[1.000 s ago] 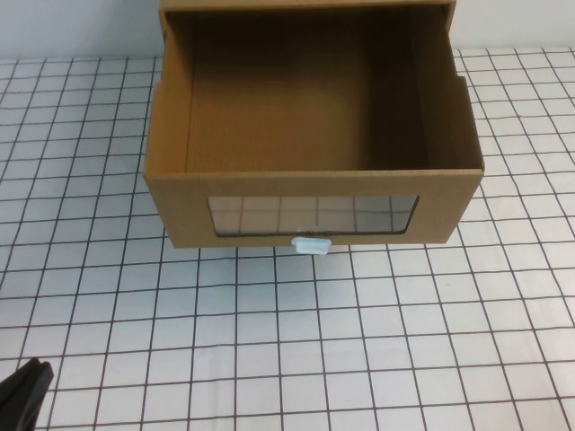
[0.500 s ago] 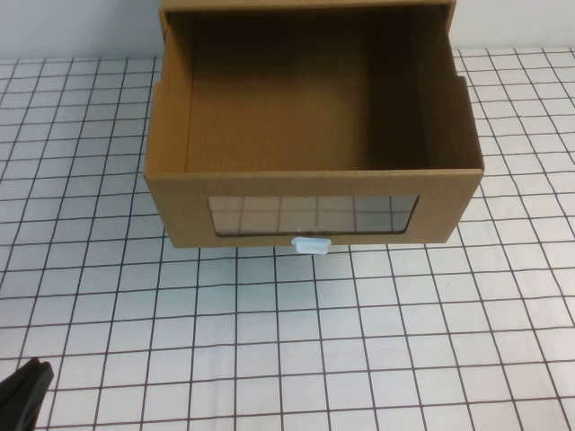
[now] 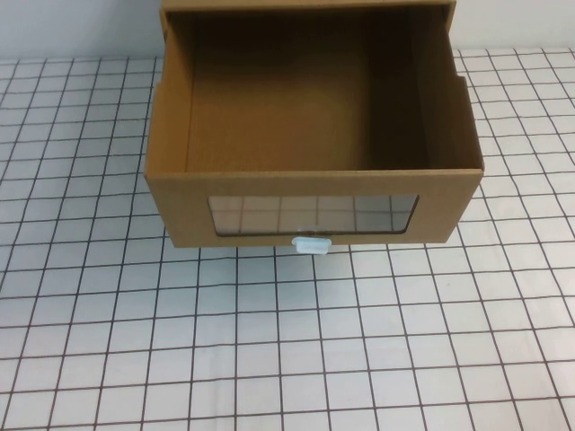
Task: Open the shoe box
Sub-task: 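Pull the top drawer of the cardboard box fully open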
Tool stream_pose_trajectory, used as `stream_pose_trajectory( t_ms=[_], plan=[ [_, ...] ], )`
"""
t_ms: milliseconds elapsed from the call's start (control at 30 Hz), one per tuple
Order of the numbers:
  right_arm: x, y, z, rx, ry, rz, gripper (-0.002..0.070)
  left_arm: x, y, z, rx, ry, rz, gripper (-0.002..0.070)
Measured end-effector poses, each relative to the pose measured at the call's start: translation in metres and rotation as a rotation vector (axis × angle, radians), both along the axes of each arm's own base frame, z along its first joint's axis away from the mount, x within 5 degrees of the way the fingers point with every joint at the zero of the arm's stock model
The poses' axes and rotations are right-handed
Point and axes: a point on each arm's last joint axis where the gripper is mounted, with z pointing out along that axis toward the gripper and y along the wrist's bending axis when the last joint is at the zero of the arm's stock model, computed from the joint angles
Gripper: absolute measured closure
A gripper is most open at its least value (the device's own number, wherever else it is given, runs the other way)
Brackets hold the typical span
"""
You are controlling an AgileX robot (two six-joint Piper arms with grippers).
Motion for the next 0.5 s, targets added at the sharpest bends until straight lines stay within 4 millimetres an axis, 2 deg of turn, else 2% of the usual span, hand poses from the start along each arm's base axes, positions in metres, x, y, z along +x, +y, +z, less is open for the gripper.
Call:
stream_pose_trajectory(
  t_ms=[367, 500],
  plan=[
    [0.000, 0.000, 0.000, 0.000, 0.000, 0.000, 0.0689, -0.005, 0.001, -0.027, 0.046, 0.289, 0.023, 0.0680],
    [0.000, 0.000, 0.000, 0.000, 0.000, 0.000, 0.0689, -0.006, 0.001, -0.030, 0.058, 0.323, 0.022, 0.0680]
  ],
)
